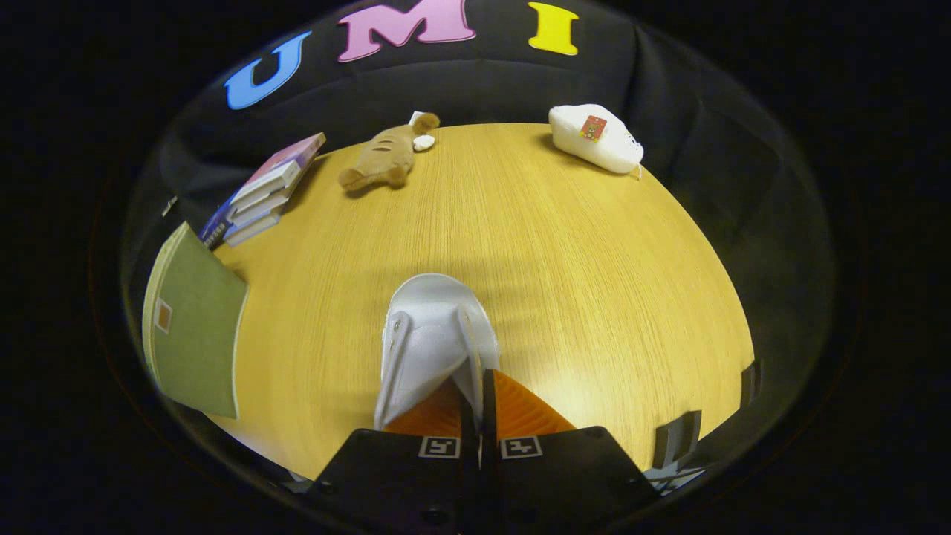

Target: Open the storage box then place both shoes into the box .Put the left shoe in first, then the right shoe, with the right side of both shoes facing outward in a uniform manner.

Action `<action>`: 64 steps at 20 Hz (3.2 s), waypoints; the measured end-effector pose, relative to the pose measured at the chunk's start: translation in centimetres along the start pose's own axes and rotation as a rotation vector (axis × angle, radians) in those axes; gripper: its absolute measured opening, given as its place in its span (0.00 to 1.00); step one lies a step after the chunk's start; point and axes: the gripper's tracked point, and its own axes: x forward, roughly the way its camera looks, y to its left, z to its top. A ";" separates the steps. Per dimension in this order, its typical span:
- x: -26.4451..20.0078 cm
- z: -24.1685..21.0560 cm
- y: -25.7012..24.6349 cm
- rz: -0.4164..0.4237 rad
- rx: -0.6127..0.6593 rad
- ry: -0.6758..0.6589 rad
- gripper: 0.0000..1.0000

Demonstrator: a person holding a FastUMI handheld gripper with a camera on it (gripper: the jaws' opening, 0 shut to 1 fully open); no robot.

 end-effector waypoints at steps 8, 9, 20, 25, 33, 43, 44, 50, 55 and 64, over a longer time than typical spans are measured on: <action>-10.1 7.4 10.9 0.169 0.088 -0.055 0.05; -11.2 8.2 13.4 0.203 0.097 -0.052 0.05; -14.3 7.1 36.3 0.317 0.069 0.070 0.05; -10.0 3.3 39.6 0.219 0.019 0.128 0.05; -8.0 1.5 42.3 0.251 -0.006 0.128 0.74; -12.1 2.9 38.4 0.338 -0.096 -0.002 0.99; -12.6 3.3 37.4 0.340 -0.104 -0.020 0.99; -15.1 6.1 29.3 0.316 -0.167 -0.210 0.99; -16.7 10.1 22.7 0.284 -0.181 -0.352 0.99; -23.1 18.9 11.2 0.257 -0.214 -0.678 0.99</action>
